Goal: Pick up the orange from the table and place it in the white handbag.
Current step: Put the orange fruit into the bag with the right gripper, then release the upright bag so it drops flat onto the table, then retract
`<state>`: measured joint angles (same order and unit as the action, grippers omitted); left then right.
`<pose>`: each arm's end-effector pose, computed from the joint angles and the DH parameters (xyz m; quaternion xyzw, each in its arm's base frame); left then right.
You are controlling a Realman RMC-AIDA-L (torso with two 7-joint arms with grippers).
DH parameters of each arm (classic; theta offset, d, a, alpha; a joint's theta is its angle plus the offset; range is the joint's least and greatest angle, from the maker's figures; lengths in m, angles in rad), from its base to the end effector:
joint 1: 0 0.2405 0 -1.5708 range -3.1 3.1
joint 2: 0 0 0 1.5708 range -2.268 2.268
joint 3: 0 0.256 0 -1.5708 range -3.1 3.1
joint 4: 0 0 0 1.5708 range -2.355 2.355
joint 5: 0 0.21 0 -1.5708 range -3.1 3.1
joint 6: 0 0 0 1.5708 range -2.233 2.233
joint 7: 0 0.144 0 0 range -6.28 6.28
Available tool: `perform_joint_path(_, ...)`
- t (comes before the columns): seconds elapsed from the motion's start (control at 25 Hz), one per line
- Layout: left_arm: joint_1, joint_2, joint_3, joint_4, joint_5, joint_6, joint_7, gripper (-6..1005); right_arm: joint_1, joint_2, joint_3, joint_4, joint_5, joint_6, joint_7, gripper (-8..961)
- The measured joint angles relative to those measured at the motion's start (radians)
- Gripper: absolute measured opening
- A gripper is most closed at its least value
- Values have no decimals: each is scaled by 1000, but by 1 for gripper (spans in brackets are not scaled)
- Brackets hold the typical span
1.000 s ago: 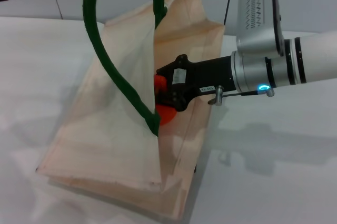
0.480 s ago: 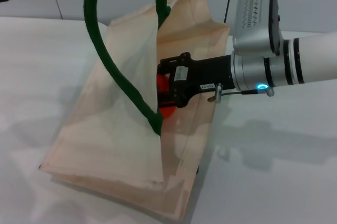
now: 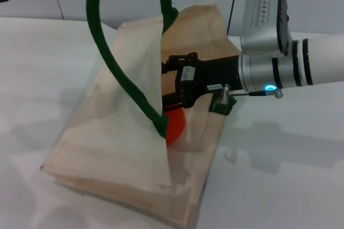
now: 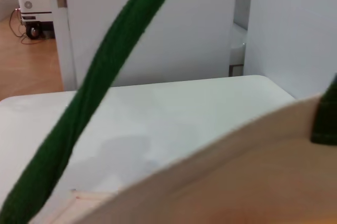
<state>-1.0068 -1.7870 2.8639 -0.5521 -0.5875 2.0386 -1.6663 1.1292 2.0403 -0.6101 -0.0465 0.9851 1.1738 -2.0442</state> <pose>-0.1667 0.3993 0.1520 -0.8939 -0.2084 -0.3932 0.0535 0.1277 0.4006 -0.0981 -0.9830 0.0475 0.1666 0.0604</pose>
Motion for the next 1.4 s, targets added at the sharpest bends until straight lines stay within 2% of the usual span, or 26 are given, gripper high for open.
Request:
perform_joint_path(0.16, 10, 2, 0, -5, 0, 0, 0, 149, -46, -8, 1, -26, 2, 4, 2, 887)
perform_joint_path(0.28, 19, 3, 0, -6, 0, 0, 0, 150, -119, -13, 2, -97, 2, 34, 25, 892)
perform_joint_path(0.32, 23, 3, 0, -6, 0, 0, 0, 150, -182, -14, 15, -175, 2, 73, 58, 892)
perform_joint_path(0.36, 25, 3, 0, -6, 0, -1, 0, 150, -182, -14, 15, -175, 2, 73, 58, 892)
perform_joint_path(0.52, 38, 4, 0, -7, 1, -13, -1, 150, -297, -23, 75, -308, 2, 126, 112, 892)
perform_joint_path(0.68, 49, 3, 0, -8, 5, -32, 2, 150, -341, -25, 145, -352, 1, 121, 119, 893)
perform_joint_path(0.92, 57, -5, 0, -7, 26, -64, 5, 151, -366, -26, 346, -379, 1, 94, 113, 893)
perform_joint_path(1.4, 66, -23, -2, -3, 15, -137, 3, 152, -352, -20, 472, -304, 1, 10, 31, 892)
